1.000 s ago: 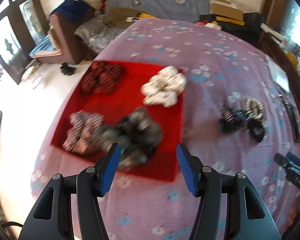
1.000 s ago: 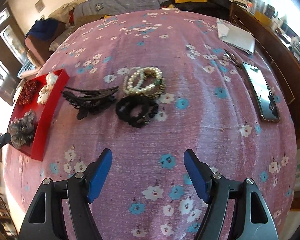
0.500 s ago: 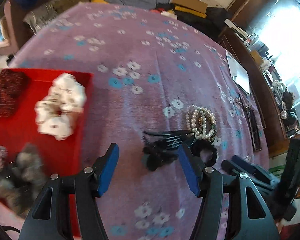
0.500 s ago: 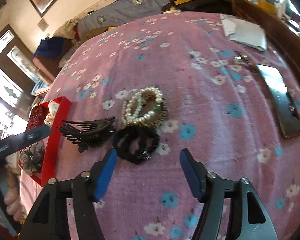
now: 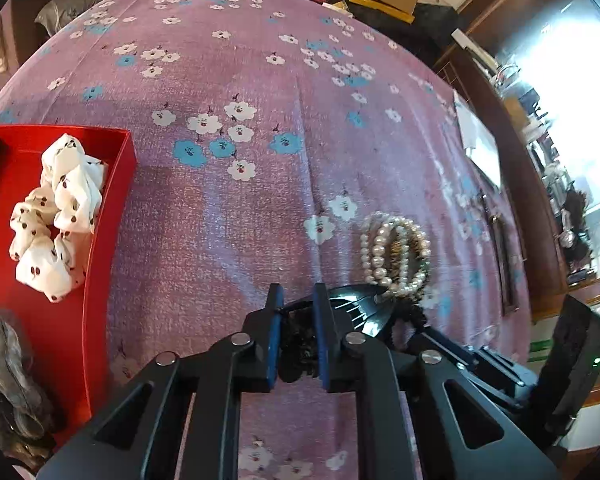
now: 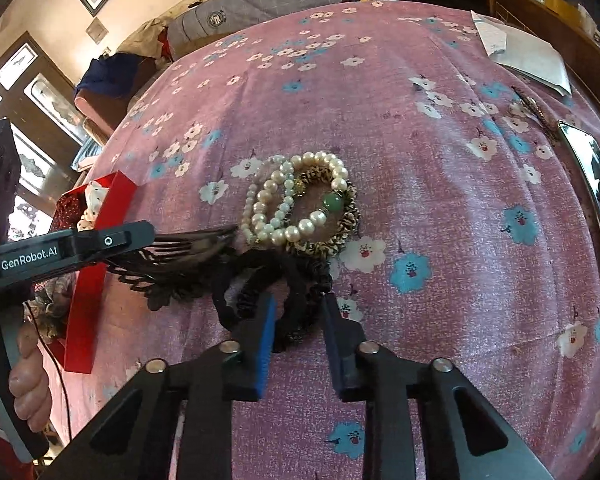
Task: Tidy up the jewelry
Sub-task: 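Grasp the black claw clip with left tool while right grasps black hair tie, then carry claw clip and hair tie into the red tray and open both tools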
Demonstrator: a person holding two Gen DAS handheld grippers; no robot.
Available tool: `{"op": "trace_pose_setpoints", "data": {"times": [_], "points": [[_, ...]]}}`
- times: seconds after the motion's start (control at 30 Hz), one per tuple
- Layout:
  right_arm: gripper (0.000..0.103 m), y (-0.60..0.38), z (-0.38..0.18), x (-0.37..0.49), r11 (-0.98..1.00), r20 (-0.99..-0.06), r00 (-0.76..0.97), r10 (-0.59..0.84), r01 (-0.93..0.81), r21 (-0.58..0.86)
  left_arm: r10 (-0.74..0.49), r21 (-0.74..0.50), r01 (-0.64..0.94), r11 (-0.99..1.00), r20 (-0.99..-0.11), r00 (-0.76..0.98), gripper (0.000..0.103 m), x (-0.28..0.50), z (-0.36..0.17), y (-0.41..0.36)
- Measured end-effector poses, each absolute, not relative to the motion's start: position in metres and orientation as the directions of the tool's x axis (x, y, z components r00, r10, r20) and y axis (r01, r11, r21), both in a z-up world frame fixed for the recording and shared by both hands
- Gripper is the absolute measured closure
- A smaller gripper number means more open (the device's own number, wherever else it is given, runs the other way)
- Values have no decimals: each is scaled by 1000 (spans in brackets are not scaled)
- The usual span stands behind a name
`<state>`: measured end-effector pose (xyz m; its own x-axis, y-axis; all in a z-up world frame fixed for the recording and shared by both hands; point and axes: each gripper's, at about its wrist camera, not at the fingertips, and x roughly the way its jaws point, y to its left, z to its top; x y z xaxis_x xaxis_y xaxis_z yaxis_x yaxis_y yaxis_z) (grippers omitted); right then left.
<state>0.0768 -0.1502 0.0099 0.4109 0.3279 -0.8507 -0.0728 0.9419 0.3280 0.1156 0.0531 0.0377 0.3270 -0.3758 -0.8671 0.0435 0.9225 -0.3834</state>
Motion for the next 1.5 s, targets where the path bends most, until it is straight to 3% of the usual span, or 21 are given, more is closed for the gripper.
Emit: {"op": "trace_pose_setpoints", "data": {"times": [0.13,0.53,0.67,0.8,1.2,1.27,1.3,1.5], "points": [[92,-152,19,71,937,-840,419,344,-94,337,-389,-396,50,917,-857,338,93,105,49,54],[91,-177,35,43,891,-800,419,430,-54,451,-441,-470,46,882,-785,436,94,49,106,84],[87,-180,29,35,914,-830,410,379,-27,404,-425,-455,50,889,-779,461,94,33,118,91],[71,-189,30,24,936,-844,431,320,-6,353,-407,-432,60,900,-782,472,94,18,120,94],[70,-175,16,23,951,-860,427,280,2,311,-411,-458,35,888,-759,504,94,-13,131,128],[75,-171,11,25,956,-868,418,267,-3,293,-401,-453,27,891,-757,516,94,-17,136,135],[93,-171,8,26,955,-872,408,271,0,297,-395,-450,23,893,-756,522,94,-18,138,138],[95,-178,25,8,949,-854,437,282,5,316,-367,-462,-26,886,-736,568,94,-28,151,171]]}}
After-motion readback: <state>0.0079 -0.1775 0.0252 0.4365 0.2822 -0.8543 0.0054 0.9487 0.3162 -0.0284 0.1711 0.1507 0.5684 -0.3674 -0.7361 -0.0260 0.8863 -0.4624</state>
